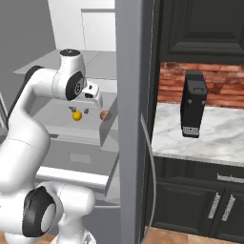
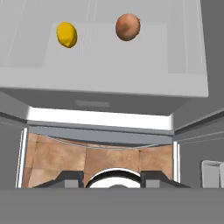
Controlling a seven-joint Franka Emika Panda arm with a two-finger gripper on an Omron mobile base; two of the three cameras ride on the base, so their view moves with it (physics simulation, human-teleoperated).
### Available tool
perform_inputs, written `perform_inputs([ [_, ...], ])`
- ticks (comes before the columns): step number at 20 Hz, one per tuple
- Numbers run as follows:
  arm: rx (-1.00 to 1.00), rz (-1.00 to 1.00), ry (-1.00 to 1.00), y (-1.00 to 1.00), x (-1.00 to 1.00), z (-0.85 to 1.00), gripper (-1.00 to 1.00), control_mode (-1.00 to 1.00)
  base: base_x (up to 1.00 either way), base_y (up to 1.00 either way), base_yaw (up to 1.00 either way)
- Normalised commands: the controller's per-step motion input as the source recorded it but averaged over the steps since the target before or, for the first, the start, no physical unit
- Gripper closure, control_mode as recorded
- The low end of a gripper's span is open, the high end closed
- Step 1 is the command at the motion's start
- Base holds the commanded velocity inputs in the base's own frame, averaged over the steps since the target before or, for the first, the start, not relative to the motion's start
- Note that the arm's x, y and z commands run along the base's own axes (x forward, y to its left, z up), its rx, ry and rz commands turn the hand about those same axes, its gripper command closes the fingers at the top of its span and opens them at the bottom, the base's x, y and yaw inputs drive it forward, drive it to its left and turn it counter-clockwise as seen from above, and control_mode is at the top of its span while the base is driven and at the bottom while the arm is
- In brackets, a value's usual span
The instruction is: Grab the lemon and onion from the fridge, place them in the blender, close the lid, and turn on the blender to create a marinade.
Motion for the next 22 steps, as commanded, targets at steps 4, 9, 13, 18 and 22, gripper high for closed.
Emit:
perform_inputs([
  [4,-0.03,0.0,-0.08,0.19,-0.37,-0.07,-1.0,-1.0,0.0,0.0,0.0],
  [9,-0.19,0.0,-0.07,1.0,0.18,-0.79,-1.0,-1.0,0.0,0.0,0.0],
  [13,-0.07,0.0,0.13,0.65,0.41,-0.91,-1.0,-1.0,0.0,0.0,0.0],
  [18,-0.02,0.0,0.11,0.13,0.48,-0.26,-1.0,-1.0,0.0,0.0,0.0],
  [22,0.0,0.01,-0.09,0.22,0.34,0.0,-1.0,-1.0,0.0,0.0,0.0],
])
